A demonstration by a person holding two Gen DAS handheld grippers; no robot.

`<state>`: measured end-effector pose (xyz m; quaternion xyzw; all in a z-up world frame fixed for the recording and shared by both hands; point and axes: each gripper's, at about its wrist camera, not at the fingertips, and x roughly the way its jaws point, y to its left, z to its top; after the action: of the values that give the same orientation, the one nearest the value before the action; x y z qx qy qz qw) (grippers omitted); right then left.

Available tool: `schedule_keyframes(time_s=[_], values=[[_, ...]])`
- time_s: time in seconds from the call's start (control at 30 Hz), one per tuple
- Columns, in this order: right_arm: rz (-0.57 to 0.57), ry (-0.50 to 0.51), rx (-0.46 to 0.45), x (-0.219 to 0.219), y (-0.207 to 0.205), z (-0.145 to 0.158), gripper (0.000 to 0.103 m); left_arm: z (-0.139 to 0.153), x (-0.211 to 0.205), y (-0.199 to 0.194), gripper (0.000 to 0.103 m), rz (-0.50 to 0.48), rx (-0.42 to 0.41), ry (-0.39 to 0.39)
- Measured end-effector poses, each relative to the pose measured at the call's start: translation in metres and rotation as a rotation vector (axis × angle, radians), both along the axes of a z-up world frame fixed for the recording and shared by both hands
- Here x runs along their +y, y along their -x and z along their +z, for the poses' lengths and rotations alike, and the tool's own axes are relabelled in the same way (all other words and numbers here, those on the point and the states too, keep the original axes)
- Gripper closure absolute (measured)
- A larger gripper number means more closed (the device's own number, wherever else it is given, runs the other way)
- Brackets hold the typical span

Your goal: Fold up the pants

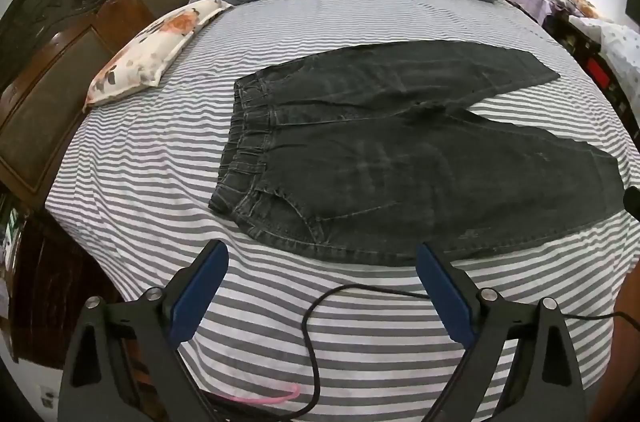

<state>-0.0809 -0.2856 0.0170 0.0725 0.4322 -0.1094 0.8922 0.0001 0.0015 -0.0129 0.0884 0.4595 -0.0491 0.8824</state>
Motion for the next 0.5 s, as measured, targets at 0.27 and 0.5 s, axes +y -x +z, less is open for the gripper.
schedule_keyframes(time_s=[0.27,0.5], values=[[-0.001,0.002,0.003,0.0010,-0.0015,0.0005,0.000,-0.0023,0.0019,-0.0006,0.012,0.004,0.004,0.009],[0.014,0.008,0.005,0.0037,-0.0036,-0.0027,0.000,-0.0043,0.0041,-0.0008,0.012,0.007,0.009,0.008]])
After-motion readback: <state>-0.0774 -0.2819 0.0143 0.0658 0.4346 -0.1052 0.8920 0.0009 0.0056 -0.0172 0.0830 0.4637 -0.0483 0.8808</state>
